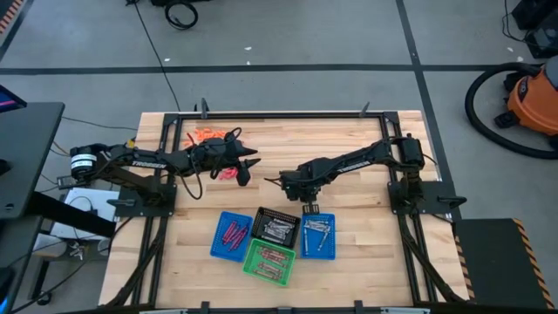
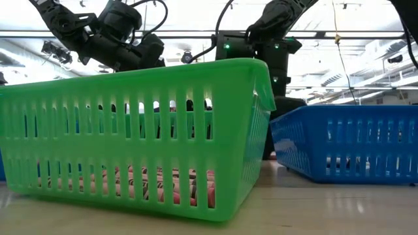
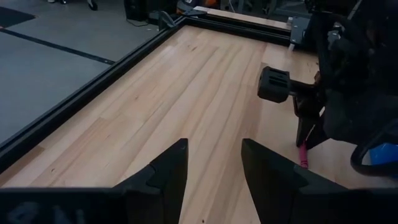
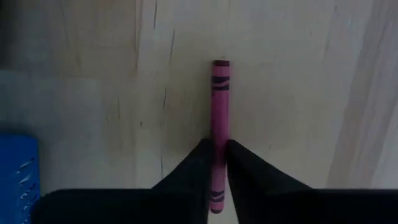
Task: Sort crayons
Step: Put the dark red crayon into the left blue bin
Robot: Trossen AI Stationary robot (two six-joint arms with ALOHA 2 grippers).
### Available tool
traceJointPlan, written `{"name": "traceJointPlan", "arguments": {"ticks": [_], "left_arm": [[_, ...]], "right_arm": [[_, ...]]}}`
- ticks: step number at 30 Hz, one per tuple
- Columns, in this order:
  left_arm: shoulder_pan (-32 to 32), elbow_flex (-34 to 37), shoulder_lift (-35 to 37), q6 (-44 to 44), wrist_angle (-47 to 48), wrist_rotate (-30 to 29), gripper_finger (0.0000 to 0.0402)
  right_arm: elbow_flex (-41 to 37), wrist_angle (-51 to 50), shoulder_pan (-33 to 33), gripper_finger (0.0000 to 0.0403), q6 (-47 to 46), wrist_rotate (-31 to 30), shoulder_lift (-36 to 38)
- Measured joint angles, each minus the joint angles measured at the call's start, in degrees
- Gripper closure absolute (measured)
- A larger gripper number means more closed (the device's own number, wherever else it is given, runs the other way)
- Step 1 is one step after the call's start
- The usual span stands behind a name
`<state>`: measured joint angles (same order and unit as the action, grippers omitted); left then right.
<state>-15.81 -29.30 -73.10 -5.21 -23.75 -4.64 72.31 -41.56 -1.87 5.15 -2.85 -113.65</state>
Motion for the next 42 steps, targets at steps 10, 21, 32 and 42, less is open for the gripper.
{"name": "traceJointPlan", "arguments": {"ticks": [10, 21, 32, 42], "left_arm": [[0.5, 0.04, 0.02, -0.22, 2.9, 6.29, 0.0239], [10.06, 0.04, 0.02, -1.16, 4.29, 5.26, 0.0239], [12.34, 0.04, -0.02, 4.27, 5.46, 1.54, 0.0239], [12.85, 0.02, -0.02, 7.23, 3.33, -0.25, 0.0239]], "right_arm": [[-0.11, 0.59, -0.02, 0.0394, -0.24, -0.79, 0.63], [-0.33, 1.81, -0.02, 0.0396, 0.9, -6.24, 5.75], [-0.22, 9.41, 0.99, 0.0395, 2.94, -7.13, 10.17], [-0.15, 18.44, 1.73, 0.0395, 5.12, -6.39, 10.69]]}}
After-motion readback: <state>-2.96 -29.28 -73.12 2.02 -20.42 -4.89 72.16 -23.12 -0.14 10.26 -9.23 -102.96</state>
